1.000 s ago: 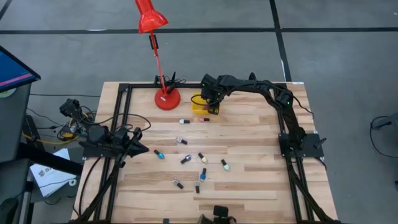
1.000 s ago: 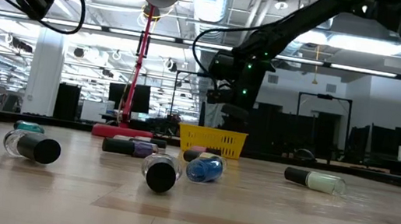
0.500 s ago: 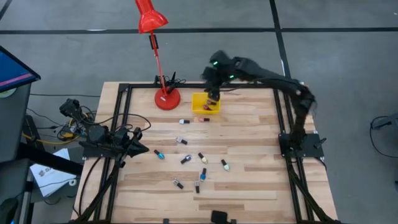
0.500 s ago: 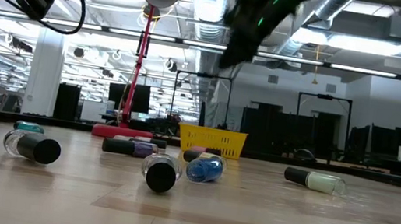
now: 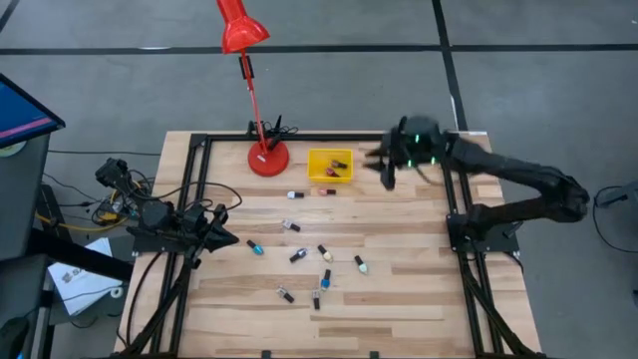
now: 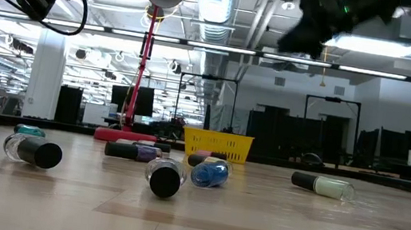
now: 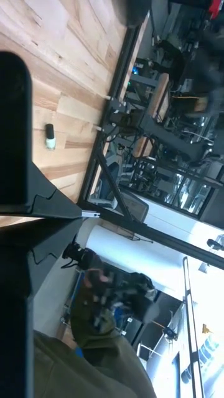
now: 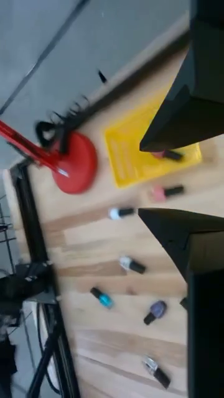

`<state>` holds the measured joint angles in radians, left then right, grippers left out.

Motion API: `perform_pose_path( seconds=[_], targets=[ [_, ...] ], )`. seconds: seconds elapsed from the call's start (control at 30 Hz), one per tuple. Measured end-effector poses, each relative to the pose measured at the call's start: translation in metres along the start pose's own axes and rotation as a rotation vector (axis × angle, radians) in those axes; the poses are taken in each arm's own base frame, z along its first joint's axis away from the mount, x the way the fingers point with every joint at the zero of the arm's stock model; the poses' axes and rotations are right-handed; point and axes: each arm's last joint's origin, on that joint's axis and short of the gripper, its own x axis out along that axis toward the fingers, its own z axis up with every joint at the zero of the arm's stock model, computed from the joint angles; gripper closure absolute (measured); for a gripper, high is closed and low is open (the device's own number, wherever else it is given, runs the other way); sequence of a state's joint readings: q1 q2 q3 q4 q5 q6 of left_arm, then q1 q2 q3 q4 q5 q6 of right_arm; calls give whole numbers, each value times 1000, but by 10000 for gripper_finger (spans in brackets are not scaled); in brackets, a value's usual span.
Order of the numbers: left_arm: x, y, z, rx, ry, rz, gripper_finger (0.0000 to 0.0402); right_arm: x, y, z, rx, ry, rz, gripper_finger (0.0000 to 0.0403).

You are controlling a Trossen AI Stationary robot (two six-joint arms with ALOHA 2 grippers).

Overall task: Pick & Place Nail Polish
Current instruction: Put the pink nail polish bottle into the yellow bin

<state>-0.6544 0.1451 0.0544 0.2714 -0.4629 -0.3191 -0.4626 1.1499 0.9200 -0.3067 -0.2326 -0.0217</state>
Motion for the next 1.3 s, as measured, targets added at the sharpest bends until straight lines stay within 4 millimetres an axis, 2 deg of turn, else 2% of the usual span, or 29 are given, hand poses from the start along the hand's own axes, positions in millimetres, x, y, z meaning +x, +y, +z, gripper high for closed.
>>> perform_pose_path(
  seconds=[0.23,0.47,0.7,1.07,1.3],
  targets=[
    [0,0,0,0,0,0,400,35,20,-74,42,26,10,238],
    [0,0,0,-1,-1,0,400,75,44,-104,-33,85,-24,193],
    [0,0,1,-3,-7,-2,400,111,47,-118,-43,126,-48,163],
    [0,0,2,-8,-15,-4,400,167,47,-111,-86,181,-105,167],
    [0,-1,2,-10,-19,-6,400,180,44,-109,-116,211,-169,167]
  ],
)
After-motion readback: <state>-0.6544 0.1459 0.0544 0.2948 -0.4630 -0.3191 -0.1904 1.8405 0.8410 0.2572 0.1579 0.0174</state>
